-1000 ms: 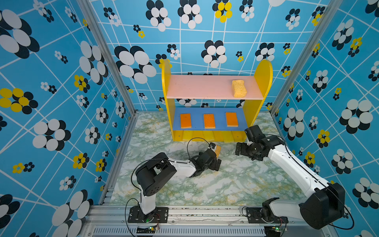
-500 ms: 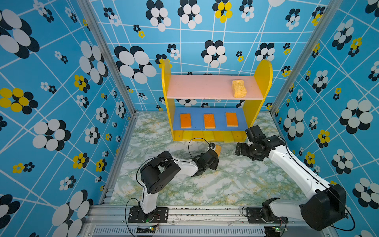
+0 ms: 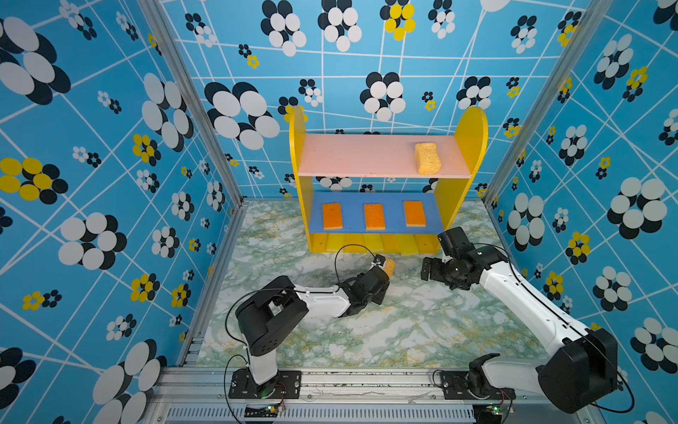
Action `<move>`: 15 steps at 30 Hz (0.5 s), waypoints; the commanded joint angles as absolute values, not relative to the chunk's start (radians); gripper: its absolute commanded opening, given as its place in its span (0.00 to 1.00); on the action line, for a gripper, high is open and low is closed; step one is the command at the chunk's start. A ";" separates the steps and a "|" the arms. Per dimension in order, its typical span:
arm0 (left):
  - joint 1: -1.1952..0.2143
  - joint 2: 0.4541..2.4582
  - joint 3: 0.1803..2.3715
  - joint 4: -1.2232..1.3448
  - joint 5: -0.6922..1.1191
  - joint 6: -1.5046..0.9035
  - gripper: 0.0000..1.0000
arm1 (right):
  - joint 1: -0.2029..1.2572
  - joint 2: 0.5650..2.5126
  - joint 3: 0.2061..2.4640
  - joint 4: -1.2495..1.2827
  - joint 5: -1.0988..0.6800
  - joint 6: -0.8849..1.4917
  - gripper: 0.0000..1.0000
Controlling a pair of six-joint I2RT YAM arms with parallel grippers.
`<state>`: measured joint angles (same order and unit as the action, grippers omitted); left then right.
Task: Arrange cleaning sponges on a shelf
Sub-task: Pick up the cleaning sponge from the center of the table.
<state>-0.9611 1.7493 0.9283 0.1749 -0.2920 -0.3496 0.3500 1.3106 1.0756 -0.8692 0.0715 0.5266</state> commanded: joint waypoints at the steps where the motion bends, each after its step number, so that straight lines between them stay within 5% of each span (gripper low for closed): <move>1: -0.966 1.618 0.917 0.077 -0.337 -0.319 0.53 | 0.344 1.348 1.075 -0.828 0.049 0.515 0.99; 15: -0.968 1.160 1.205 -0.419 -0.436 -0.169 0.57 | 0.344 1.506 1.116 -0.803 -0.056 0.500 0.99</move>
<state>-0.9646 1.2346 1.1553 -0.2970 -0.3954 -0.2153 0.3500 1.4769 1.0790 -0.7956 -0.0124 0.5224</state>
